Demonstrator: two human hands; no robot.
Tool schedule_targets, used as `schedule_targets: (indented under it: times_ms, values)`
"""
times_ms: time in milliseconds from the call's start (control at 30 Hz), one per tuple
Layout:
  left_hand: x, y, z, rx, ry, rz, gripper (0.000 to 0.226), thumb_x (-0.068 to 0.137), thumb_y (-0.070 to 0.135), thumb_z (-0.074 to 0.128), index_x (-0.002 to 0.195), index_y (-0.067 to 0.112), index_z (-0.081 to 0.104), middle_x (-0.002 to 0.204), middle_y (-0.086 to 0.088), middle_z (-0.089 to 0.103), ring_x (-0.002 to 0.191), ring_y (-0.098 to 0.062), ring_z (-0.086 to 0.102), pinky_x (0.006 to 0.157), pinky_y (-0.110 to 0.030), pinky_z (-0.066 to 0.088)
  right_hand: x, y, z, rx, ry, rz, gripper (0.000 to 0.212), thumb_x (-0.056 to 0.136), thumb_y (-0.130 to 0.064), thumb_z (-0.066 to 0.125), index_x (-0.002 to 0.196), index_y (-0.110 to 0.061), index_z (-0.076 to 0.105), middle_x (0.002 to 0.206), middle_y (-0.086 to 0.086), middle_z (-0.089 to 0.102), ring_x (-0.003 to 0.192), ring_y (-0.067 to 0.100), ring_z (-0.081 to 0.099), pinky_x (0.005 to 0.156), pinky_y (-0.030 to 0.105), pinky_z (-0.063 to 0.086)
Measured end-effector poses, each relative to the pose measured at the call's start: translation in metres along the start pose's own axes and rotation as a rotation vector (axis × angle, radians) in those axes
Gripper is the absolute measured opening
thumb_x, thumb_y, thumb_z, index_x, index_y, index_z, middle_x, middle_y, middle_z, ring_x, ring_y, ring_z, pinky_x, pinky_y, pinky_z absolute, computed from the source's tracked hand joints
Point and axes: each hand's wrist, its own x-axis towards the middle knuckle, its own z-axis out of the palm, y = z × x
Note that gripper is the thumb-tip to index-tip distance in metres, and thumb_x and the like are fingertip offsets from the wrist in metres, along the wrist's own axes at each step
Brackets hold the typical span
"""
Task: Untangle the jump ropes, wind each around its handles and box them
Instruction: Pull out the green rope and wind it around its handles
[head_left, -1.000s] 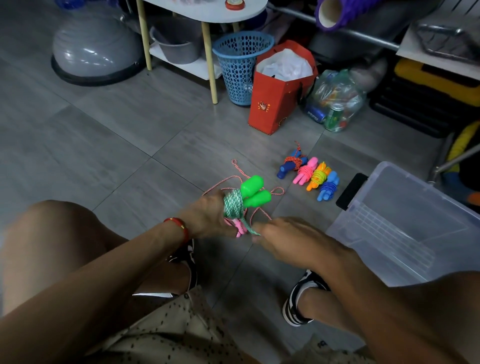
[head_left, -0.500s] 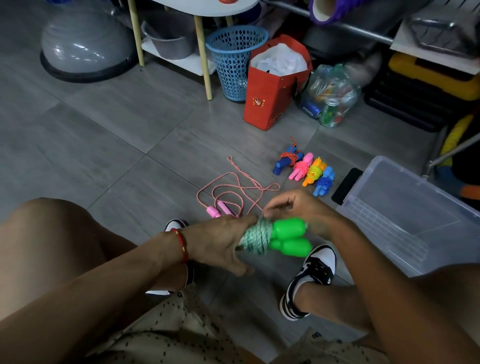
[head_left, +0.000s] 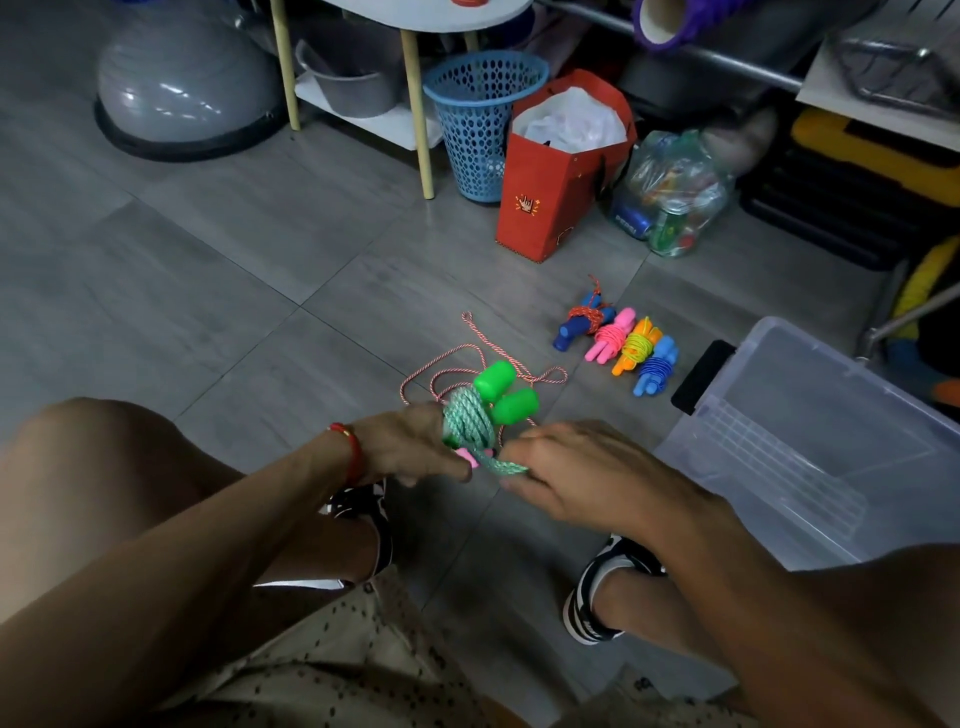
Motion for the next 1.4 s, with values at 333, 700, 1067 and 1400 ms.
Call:
schedule_targets:
  times_ms: [333, 700, 1067, 1400]
  values:
    - [-0.004, 0.016, 0.040, 0.560, -0.081, 0.268, 0.087, 0.076, 0.032, 0.084, 0.141, -0.001, 0.036, 0.120, -0.013, 0.062, 0.098, -0.022, 0.057, 0.075, -0.016, 0.035, 0.007, 0.043, -0.008, 0.614, 0.094, 0.136, 0.023, 0.072, -0.050, 0.085, 0.069, -0.035, 0.068, 0.064, 0.002, 0.059, 0.058, 0.003, 0.045, 0.057, 0.030, 0.036]
    - [-0.017, 0.023, 0.027, 0.283, 0.107, 0.455, 0.070, 0.068, 0.040, 0.067, 0.132, 0.014, 0.056, 0.121, 0.000, 0.067, 0.107, -0.014, 0.063, 0.095, -0.022, 0.047, 0.010, 0.052, 0.060, 1.822, -0.052, 0.316, 0.042, 0.096, 0.002, 0.047, 0.070, -0.021, 0.070, 0.061, -0.009, 0.063, 0.052, 0.007, 0.057, 0.049, 0.019, 0.048]
    - [-0.002, 0.015, 0.008, -0.326, 0.230, 0.251, 0.063, 0.084, -0.025, 0.051, 0.142, -0.004, 0.043, 0.114, 0.003, 0.063, 0.051, 0.011, 0.051, 0.049, -0.013, 0.043, 0.014, 0.015, 0.048, 0.382, -0.156, 0.214, 0.032, 0.108, -0.033, 0.038, 0.100, -0.015, 0.063, 0.086, 0.011, 0.065, 0.083, 0.025, 0.064, 0.073, 0.035, 0.046]
    - [0.012, 0.005, 0.038, 0.705, 0.052, 0.075, 0.089, 0.081, 0.040, 0.078, 0.140, -0.008, 0.033, 0.128, -0.021, 0.058, 0.112, -0.033, 0.059, 0.089, -0.036, 0.049, 0.002, 0.015, -0.012, 0.072, 0.066, 0.086, 0.034, 0.091, -0.059, 0.060, 0.087, -0.026, 0.066, 0.060, -0.007, 0.046, 0.063, 0.013, 0.047, 0.055, 0.029, 0.028]
